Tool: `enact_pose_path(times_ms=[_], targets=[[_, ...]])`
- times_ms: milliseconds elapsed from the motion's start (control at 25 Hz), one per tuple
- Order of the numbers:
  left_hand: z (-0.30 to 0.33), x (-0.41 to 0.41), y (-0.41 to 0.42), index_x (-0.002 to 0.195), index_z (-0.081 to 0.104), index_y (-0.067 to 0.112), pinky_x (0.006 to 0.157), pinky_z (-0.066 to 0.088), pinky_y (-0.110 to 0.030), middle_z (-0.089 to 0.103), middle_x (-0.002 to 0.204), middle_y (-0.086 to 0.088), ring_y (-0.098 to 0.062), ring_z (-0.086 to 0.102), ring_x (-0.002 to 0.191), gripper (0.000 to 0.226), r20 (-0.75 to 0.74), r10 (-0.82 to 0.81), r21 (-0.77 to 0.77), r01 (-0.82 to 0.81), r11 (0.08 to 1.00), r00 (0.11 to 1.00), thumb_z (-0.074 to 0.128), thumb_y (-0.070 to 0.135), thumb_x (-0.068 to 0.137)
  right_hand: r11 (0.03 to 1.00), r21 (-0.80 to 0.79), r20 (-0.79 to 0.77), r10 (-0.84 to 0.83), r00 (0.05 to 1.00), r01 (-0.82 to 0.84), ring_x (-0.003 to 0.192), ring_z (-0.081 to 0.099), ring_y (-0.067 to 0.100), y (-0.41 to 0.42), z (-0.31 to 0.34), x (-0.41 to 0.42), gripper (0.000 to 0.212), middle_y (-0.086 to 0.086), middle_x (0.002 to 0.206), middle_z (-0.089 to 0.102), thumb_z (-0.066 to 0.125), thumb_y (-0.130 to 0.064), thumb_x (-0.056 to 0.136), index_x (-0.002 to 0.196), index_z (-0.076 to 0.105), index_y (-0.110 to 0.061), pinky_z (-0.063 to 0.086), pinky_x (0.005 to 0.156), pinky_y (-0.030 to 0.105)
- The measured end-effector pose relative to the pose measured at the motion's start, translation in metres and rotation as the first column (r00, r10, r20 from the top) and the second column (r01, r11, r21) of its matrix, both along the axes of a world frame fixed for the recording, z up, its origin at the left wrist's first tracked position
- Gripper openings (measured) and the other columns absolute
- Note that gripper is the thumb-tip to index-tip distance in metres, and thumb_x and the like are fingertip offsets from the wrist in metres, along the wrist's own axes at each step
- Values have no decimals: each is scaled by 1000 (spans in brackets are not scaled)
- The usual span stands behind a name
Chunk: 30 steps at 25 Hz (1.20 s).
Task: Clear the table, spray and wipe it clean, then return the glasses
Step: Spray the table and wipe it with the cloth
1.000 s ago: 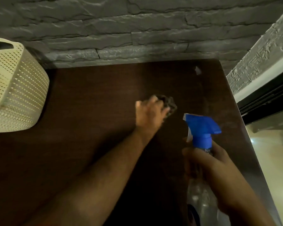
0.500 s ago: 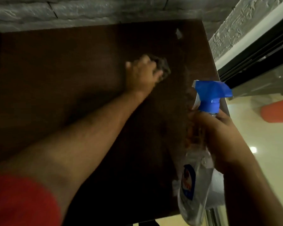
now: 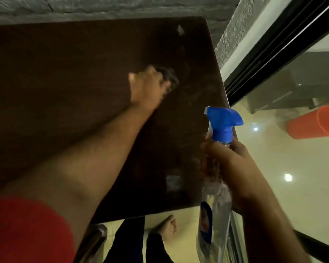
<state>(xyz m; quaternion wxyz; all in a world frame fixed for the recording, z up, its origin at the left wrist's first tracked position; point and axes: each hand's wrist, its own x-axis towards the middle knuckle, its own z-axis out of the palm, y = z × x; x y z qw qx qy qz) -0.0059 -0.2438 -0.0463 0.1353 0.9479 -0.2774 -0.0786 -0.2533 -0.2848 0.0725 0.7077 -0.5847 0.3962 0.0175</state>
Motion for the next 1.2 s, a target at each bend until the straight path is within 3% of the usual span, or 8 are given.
enact_pose_path(times_ms=[80, 160, 280, 400, 520, 640, 840, 1200], targets=[[-9, -101, 47, 101, 67, 21, 89, 35, -40, 61, 109, -2, -22, 60, 95, 29, 12, -371, -63, 371, 927, 929, 52, 45, 92, 1000, 3, 3, 30, 1000, -30, 57, 57, 23, 4, 5, -18, 34, 5, 66, 60, 64, -25, 69, 99, 58, -11, 52, 53, 28], [-14, -118, 109, 88, 68, 23, 82, 33, -38, 65, 99, 1, -18, 58, 88, 29, 139, -377, -84, 390, 917, 916, 53, 47, 88, 999, 21, -1, 38, 999, -38, 54, 55, 21, 7, 4, -35, 35, 5, 63, 58, 64, -24, 67, 97, 57, -8, 51, 52, 28], [-14, -20, 150, 90, 67, 15, 90, 33, -46, 63, 105, -11, -32, 57, 98, 37, 246, 113, 50, -129, 990, 963, 48, 47, 92, 996, 57, -1, 70, 998, -70, 55, 55, 22, 11, -2, -54, 33, 5, 63, 57, 66, -25, 70, 98, 55, -10, 52, 57, 33], [0, 36, 115, 110, 66, 12, 100, 31, -53, 57, 118, -17, -40, 56, 106, 40, 213, 465, 50, -485, 873, 859, 50, 44, 93, 996, 63, 6, 68, 998, -68, 56, 55, 23, 19, -3, -62, 23, 7, 65, 56, 66, -18, 83, 101, 54, -9, 53, 55, 31], [-3, -71, 69, 97, 68, 18, 89, 36, -44, 62, 106, -6, -30, 59, 96, 32, 91, 26, -25, -24, 999, 995, 53, 46, 91, 994, 80, 28, 66, 997, -68, 56, 53, 27, 30, -4, -61, 17, 10, 65, 55, 61, -9, 86, 101, 53, -7, 51, 54, 33], [-11, -140, 104, 94, 68, 24, 85, 33, -41, 63, 101, 2, -22, 61, 89, 26, 125, -349, -51, 357, 933, 929, 57, 47, 88, 993, 81, 24, 85, 996, -87, 56, 53, 27, 36, -4, -61, 15, 11, 66, 56, 60, -9, 86, 100, 55, -9, 52, 55, 33], [-6, 9, 116, 105, 65, 12, 93, 33, -50, 58, 115, -15, -37, 57, 100, 41, 264, 219, 105, -254, 962, 939, 48, 48, 94, 993, 21, -36, 114, 993, -113, 55, 55, 19, 35, -1, -78, 22, 8, 67, 57, 63, -12, 84, 104, 55, -16, 53, 53, 23], [-6, 13, 104, 114, 63, 14, 94, 34, -50, 54, 121, -15, -36, 54, 107, 40, 263, 277, 119, -316, 941, 924, 51, 47, 94, 979, 108, -135, 186, 973, -172, 55, 55, 18, 69, -11, -96, 26, 9, 69, 57, 66, -8, 82, 100, 57, -24, 53, 58, 31]])
